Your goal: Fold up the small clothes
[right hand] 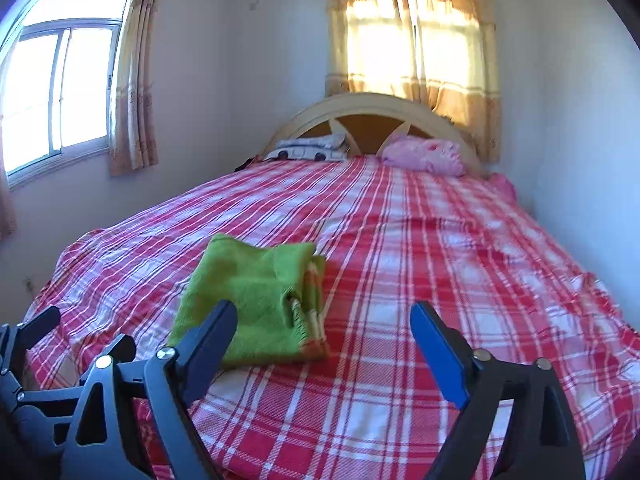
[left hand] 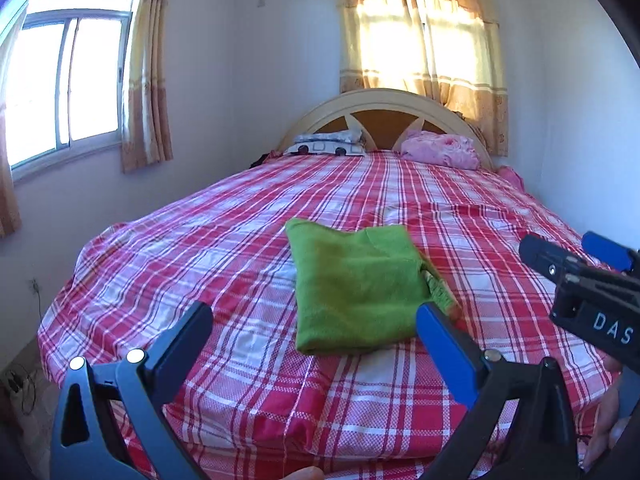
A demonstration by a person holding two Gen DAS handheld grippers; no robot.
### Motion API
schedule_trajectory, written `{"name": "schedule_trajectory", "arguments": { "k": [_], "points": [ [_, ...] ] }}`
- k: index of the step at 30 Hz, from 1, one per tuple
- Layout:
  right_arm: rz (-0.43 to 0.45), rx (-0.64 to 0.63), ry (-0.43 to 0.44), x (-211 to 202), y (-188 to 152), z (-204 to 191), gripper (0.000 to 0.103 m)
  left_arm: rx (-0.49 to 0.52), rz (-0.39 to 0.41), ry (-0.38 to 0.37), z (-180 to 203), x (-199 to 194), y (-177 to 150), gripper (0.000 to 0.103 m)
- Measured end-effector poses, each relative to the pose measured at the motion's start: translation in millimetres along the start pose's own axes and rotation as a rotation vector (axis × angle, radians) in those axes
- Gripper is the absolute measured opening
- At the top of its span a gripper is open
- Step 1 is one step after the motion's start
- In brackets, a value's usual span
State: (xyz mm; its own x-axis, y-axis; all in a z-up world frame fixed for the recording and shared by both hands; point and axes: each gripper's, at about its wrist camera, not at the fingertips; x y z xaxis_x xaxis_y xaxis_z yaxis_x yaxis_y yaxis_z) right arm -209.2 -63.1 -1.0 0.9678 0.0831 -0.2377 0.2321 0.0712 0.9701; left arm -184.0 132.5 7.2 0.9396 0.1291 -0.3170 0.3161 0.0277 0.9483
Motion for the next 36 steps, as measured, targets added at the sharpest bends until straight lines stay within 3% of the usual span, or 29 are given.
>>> {"name": "schedule_trajectory", "arguments": {
  "k": [6, 14, 25, 36],
  "points": [
    [0.005, -0.010, -0.020, -3.2, 2.3, -1.3, 0.091, 0.006, -0.006, 0.000, 4.1, -0.9, -0.8, 0.103],
    [0.020, -0.017, -0.036, -6.6, 4.1, -3.2, 0.091, 0.020, 0.021, 0.083, 2.1, -2.8, 0.0, 0.103],
    [0.036, -0.012, -0.044, -11.4, 6.6, -4.1, 0.091, 0.019, 0.010, 0.112, -0.6, -0.9, 0.8, 0.103],
    [0.037, -0.007, -0.043, -12.0, 5.9, -3.4, 0.091, 0.051, 0.022, 0.082, 5.5, -2.3, 1.3, 0.103]
  ]
}}
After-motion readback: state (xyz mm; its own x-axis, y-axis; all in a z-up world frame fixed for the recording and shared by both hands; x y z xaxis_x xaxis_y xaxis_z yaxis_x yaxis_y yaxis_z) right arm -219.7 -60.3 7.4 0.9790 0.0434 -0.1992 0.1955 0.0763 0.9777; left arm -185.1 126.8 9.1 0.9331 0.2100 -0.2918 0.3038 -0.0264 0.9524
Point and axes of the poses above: each gripper's, at about its wrist camera, not at the fingertips, and x roughly the way its jaws point, z to its right, y to its top, and after that the axes turned 6 degrees about z, right-handed
